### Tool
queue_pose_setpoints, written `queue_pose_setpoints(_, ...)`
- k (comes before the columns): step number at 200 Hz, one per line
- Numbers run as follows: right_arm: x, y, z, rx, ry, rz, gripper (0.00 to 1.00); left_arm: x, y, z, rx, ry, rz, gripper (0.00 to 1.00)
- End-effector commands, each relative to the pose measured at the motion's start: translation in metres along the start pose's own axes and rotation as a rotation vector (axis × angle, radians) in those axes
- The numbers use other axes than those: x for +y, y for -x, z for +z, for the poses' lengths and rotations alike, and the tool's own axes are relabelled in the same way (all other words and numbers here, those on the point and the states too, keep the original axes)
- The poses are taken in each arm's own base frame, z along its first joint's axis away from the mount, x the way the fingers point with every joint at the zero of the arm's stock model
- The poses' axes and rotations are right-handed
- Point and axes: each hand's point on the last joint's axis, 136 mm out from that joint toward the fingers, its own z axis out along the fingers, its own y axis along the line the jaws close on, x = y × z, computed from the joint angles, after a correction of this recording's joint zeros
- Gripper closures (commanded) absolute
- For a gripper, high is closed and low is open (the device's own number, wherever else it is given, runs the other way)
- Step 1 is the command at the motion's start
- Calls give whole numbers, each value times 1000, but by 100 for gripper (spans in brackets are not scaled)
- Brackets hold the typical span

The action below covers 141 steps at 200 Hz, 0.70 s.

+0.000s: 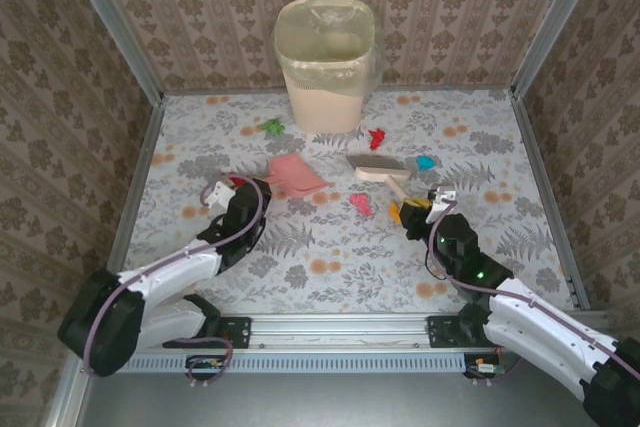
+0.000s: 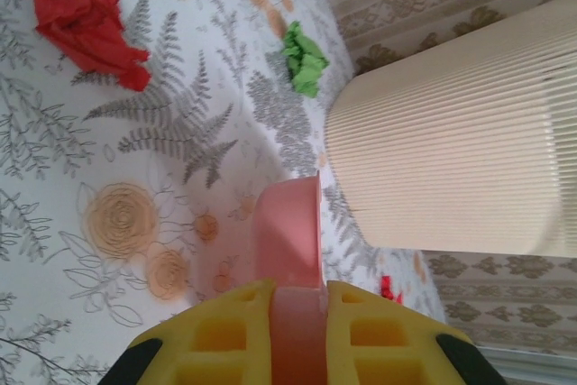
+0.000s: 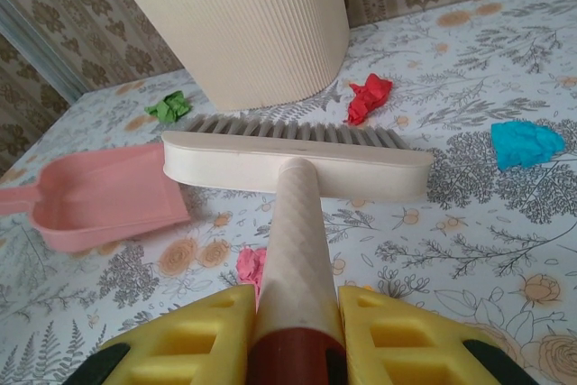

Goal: Sweep away the paper scraps from the table

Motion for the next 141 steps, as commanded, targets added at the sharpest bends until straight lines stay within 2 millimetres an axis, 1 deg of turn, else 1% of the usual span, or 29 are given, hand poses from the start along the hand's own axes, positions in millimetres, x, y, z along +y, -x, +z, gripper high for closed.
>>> queue_pose_setpoints(1, 15, 22, 0, -67, 49, 16, 100, -1, -8, 10, 23, -39, -64, 100)
queue_pose_setpoints(32, 15, 23, -1, -68, 44, 10, 100, 12, -19, 23, 42, -3, -39, 100)
queue_pose_setpoints(66, 14, 25, -3, -79, 39, 6, 100, 16, -28, 29, 69, 16, -12, 100)
queue_pose_setpoints(80, 13, 25, -3, -80, 38, 5, 100, 17, -30, 29, 78, 21, -2, 91)
queue_pose_setpoints(102, 13, 25, -3, -78, 38, 5, 100, 22, -31, 25, 82, 34, 12, 86)
queue_pose_setpoints(111, 13, 26, -3, -81, 36, 5, 100, 24, -32, 23, 84, 42, 15, 82)
queue_pose_setpoints(141, 14, 26, -3, -81, 38, 6, 100, 27, -35, 19, 103, 48, 16, 58)
